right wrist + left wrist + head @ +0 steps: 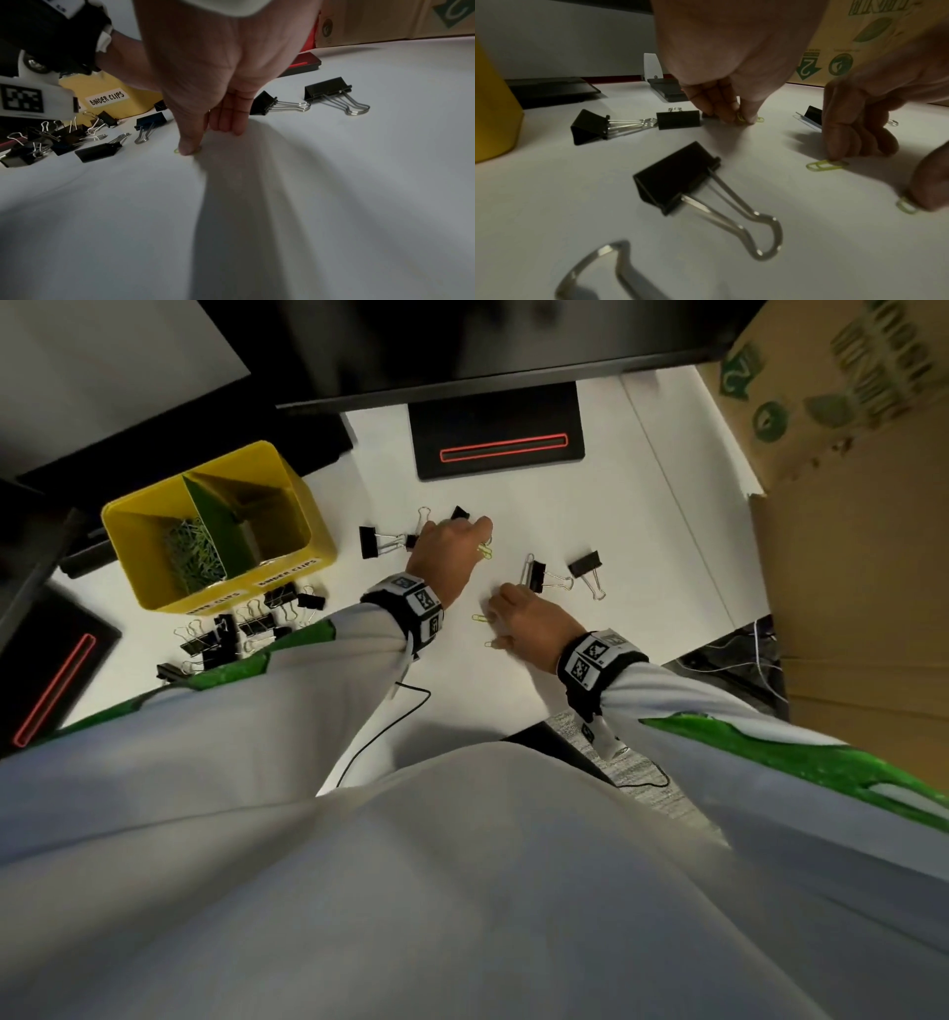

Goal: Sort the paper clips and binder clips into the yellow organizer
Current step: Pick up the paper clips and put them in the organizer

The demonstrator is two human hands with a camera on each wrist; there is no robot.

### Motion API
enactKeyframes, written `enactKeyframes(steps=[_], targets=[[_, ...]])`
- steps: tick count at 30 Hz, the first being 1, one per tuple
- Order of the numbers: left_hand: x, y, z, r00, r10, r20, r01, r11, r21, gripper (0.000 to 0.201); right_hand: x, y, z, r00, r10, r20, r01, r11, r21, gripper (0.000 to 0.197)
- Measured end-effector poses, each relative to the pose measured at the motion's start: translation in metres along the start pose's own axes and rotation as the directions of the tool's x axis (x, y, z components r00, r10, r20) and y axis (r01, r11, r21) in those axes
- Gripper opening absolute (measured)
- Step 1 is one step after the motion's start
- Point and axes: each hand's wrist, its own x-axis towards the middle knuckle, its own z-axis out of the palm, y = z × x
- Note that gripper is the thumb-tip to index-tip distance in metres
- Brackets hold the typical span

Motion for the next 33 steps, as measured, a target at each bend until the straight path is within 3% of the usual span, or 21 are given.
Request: enactKeyframes(steps=[4, 9, 11, 15, 18, 23, 26, 30, 33], targets=[[-0.001, 0.000, 0.002, 0.999, 0.031, 0.024, -0.032, 0.997, 0.064, 0.006, 0.004, -0.003, 0.007, 0.998, -0.031, -0.056, 0.032, 0.999, 0.015, 0.015], [-0.006, 0.006, -0.002, 0.997, 0.018, 0.074, -0.025, 0.995, 0.096, 0.018, 0.006, -0.004, 0.014, 0.997, -0.047, -0.068, 0.046, 0.999, -0.020, 0.011], [-0.011, 0.007, -0.001, 0.996, 0.007, 0.093, -0.017, 0.994, 0.108, 0.014, 0.005, -0.004, 0.015, 0.997, -0.040, -0.064, 0.040, 0.999, 0.010, 0.009], [-0.018, 0.006, 0.002, 0.996, -0.023, 0.081, 0.018, 0.998, 0.062, 0.019, -0.003, 0.001, 0.001, 0.989, 0.102, -0.107, -0.079, 0.977, 0.196, 0.008], [-0.024, 0.003, 0.004, 0.999, -0.003, 0.035, 0.003, 1.000, -0.013, 0.015, -0.007, 0.012, -0.010, 0.955, 0.236, -0.181, -0.175, 0.938, 0.300, 0.007], [-0.041, 0.009, 0.002, 0.997, 0.073, 0.029, -0.067, 0.982, -0.177, 0.017, -0.002, 0.034, -0.020, 0.881, 0.414, -0.230, -0.343, 0.892, 0.294, 0.017], [-0.056, 0.013, 0.003, 0.987, 0.090, 0.132, -0.047, 0.954, -0.296, 0.016, 0.000, 0.044, -0.023, 0.850, 0.466, -0.246, -0.390, 0.870, 0.301, 0.017], [-0.069, 0.012, 0.011, 0.980, 0.092, 0.179, -0.055, 0.978, -0.200, 0.019, 0.010, 0.036, -0.028, 0.855, 0.456, -0.246, -0.377, 0.873, 0.308, 0.020], [-0.070, 0.017, 0.010, 0.974, 0.127, 0.189, -0.107, 0.988, -0.116, 0.009, 0.015, 0.040, -0.040, 0.783, 0.569, -0.252, -0.457, 0.801, 0.387, 0.025]])
